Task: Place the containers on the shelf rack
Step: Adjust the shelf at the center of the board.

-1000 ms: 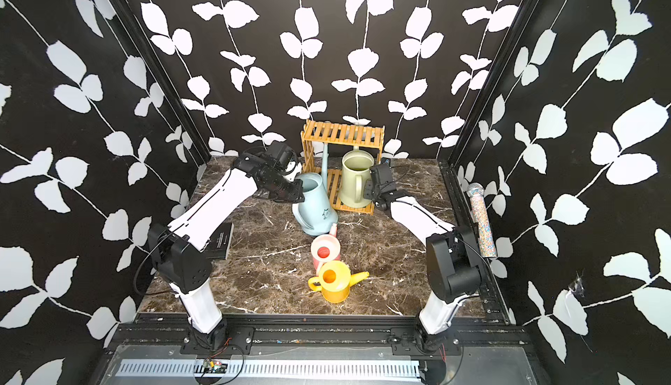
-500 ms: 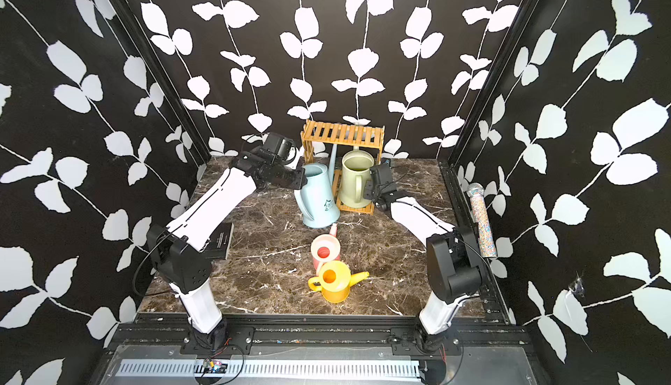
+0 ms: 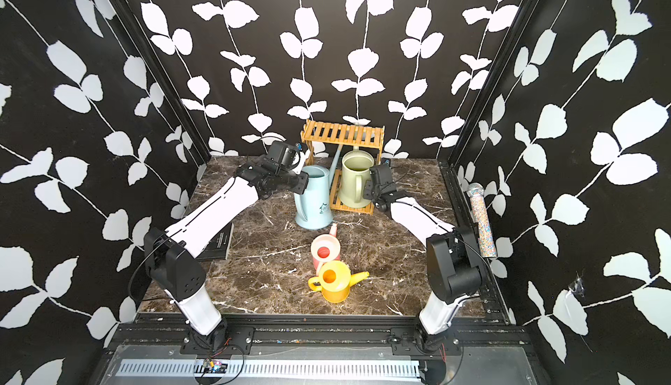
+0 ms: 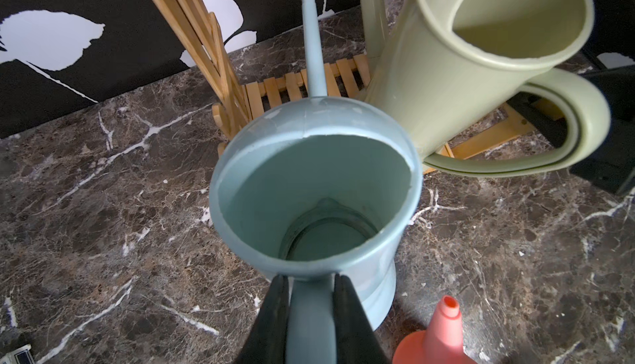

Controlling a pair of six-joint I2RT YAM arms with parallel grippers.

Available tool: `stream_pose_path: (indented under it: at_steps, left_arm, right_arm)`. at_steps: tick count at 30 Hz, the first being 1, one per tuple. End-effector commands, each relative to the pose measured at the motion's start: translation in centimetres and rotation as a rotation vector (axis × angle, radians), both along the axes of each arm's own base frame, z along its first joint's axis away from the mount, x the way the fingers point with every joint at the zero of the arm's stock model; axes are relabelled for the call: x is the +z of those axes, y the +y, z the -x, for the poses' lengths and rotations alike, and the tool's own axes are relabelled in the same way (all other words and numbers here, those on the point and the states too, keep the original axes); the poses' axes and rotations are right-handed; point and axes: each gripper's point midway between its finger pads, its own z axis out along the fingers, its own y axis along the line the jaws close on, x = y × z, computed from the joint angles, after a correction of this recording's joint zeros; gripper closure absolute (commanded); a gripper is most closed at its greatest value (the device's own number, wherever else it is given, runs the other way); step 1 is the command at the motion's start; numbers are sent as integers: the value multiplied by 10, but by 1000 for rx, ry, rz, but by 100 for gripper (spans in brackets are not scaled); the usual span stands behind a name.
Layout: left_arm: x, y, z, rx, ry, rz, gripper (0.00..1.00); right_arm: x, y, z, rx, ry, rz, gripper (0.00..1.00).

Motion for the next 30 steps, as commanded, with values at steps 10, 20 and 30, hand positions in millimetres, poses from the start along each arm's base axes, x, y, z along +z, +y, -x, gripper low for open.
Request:
stream_pose_path:
  at_steps: [10,20,30]
  left_arm:
    - [86,7,3,-2,-276,79,100]
    - [52,-6,-31,28,-363,79,100]
    - [28,-17,-38,22,-451,-49,100]
  right_arm:
    - [-2,17,10,83,11,-9,97]
    - [-4,22,9,91,18,-30,97]
    - [-8,21,10,89,23,-27,97]
